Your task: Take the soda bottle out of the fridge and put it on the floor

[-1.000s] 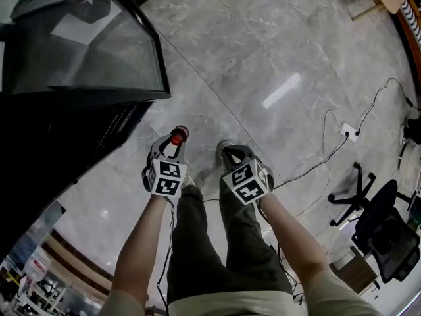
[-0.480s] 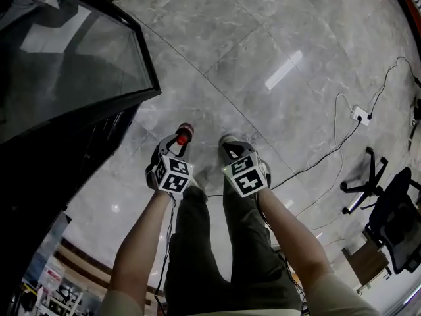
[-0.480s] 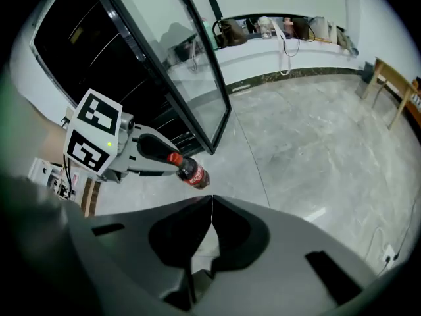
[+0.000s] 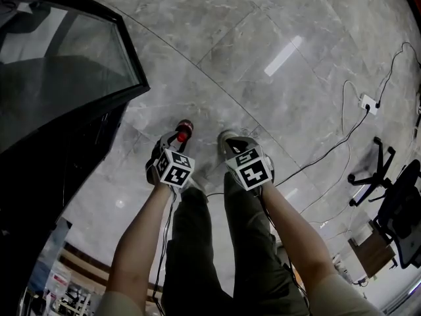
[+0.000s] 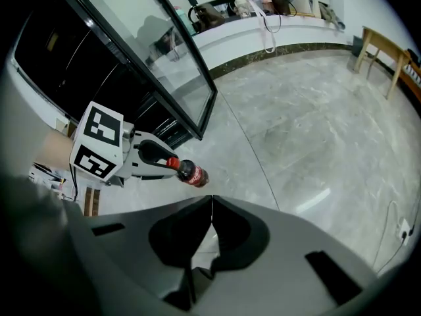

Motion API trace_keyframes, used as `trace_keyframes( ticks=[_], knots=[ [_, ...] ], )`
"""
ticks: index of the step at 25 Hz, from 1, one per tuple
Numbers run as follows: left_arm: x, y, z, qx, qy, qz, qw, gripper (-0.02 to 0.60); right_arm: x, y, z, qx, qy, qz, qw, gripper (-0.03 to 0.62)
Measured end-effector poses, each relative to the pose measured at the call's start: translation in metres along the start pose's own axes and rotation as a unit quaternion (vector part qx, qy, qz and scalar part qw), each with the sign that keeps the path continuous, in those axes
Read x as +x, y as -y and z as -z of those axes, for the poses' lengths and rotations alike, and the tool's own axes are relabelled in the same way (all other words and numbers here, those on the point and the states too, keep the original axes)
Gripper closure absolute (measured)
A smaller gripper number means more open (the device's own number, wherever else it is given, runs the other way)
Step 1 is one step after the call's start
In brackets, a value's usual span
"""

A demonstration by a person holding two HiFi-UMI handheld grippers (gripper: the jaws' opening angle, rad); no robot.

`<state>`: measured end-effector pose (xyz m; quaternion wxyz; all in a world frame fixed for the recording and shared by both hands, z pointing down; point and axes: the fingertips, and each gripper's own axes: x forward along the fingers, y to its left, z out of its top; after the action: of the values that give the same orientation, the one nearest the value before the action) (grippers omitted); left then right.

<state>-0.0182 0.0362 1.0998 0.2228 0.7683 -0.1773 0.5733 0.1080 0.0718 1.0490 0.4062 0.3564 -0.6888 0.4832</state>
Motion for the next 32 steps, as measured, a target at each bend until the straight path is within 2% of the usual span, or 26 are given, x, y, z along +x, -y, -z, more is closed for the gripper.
trace_keyframes(
  ticks=[12,20,23,32],
  knots=[
    [0.057,0.022,0.026,0.024,-0.04,0.022,0.9987,0.451,0.037,0.01,0.025,-0.001,-0.015,-0.014,1.0,0.597],
    [0.075,0.029,0.036,0.018,-0.07,0.04,0.9966,0.451,0.043,0.013,0.035,-0.002,-0.024,-0.016,1.0,0.597],
    [0.076,0.029,0.037,-0.001,-0.074,0.045,0.9962,0.451,0.04,0.013,0.038,-0.001,-0.024,-0.016,1.0,0.597],
    [0.046,0.022,0.028,-0.013,-0.067,0.024,0.9973,0.44,0.023,0.001,0.032,-0.019,-0.017,-0.015,1.0,0.597]
  ],
)
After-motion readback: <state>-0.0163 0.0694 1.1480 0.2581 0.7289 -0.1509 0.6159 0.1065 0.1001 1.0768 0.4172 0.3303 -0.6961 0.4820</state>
